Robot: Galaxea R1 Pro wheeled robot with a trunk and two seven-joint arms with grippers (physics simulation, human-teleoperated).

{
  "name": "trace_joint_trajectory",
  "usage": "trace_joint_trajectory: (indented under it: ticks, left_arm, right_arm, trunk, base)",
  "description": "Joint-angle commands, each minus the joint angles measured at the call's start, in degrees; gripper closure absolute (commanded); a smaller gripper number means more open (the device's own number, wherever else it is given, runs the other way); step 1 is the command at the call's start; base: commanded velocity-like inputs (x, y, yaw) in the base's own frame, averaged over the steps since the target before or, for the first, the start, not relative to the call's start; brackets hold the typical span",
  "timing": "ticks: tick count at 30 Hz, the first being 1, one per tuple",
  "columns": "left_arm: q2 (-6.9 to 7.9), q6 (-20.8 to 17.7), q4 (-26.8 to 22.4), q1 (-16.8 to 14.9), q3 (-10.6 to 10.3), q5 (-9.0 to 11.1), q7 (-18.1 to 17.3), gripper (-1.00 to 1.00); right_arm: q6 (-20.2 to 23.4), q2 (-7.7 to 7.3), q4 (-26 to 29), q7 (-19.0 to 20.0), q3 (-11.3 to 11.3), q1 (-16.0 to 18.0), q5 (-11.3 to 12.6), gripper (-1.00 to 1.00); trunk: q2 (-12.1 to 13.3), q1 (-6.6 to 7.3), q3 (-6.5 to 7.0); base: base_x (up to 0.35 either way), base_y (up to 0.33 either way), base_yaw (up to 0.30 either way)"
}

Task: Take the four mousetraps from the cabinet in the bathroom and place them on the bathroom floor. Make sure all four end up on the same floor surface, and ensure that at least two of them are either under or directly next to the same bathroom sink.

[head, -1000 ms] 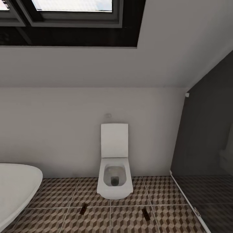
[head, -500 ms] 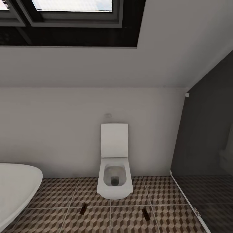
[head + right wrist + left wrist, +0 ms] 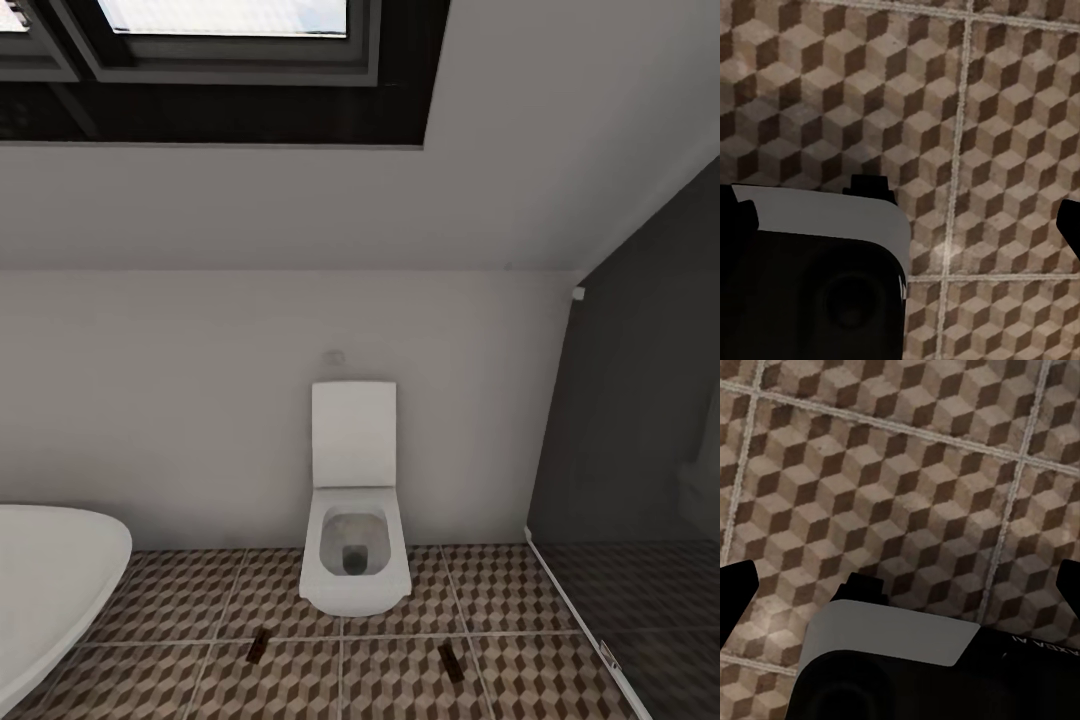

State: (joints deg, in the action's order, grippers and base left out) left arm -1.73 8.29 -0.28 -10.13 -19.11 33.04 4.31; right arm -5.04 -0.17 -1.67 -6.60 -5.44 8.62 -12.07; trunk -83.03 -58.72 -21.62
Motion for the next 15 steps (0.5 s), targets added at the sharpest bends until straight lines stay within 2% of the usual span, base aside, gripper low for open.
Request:
trace_joint_trajectory:
  ticks: [1,15]
  left_arm:
    - [-0.02,0.15,0.02,-0.04,-0.49,0.38,0.24,-1.0]
    - [0.0,0.06,-0.1,-0.03,-0.46,0.53,0.32,-1.0]
  right_arm:
    - [-0.32,-0.01,-0.18,-0.21,-0.48,0.08,-0.59,-1.0]
    - [-0.34,-0.06,-0.18,-0.25,-0.52,0.08,-0.49,-1.0]
  trunk:
    - [-0.04,0.0,-0.07]
    - [-0.04,0.0,-0.07]
  base:
    - [0.0,0.0,0.0]
    - [0.0,0.0,0.0]
